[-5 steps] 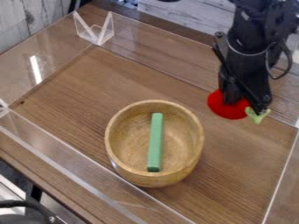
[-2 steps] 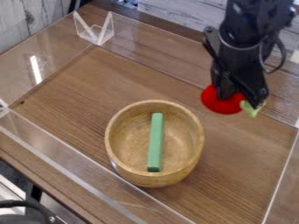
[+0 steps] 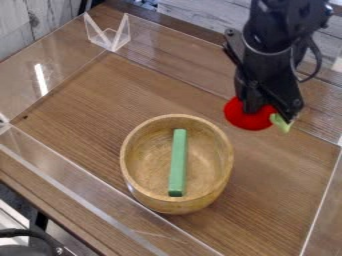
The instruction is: Move the red object to the left side of the table
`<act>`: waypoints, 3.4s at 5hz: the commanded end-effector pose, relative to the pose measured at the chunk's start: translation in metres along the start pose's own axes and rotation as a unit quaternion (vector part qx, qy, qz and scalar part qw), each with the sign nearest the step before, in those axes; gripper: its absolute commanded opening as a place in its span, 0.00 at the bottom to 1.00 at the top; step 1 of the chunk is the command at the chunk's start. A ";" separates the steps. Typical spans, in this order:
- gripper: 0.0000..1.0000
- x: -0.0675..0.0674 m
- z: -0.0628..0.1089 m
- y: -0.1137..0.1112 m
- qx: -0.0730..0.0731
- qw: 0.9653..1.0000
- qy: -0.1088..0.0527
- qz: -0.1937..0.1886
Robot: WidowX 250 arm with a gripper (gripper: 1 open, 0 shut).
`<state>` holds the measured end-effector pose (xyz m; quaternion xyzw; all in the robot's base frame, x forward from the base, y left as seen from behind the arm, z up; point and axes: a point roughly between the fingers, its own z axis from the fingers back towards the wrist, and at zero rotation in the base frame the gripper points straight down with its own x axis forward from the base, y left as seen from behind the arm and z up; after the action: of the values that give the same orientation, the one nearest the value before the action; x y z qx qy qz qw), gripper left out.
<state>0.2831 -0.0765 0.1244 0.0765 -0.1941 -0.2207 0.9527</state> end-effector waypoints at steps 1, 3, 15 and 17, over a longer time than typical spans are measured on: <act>0.00 0.001 0.014 0.005 0.003 1.000 -0.020 0.016; 0.00 -0.007 0.020 0.011 0.006 0.999 -0.013 0.046; 0.00 -0.188 -0.028 0.196 0.035 0.970 0.071 0.229; 0.00 -0.197 -0.041 0.201 0.017 0.968 0.072 0.238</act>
<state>0.2103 0.1852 0.0548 0.0429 -0.1229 0.0216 0.9913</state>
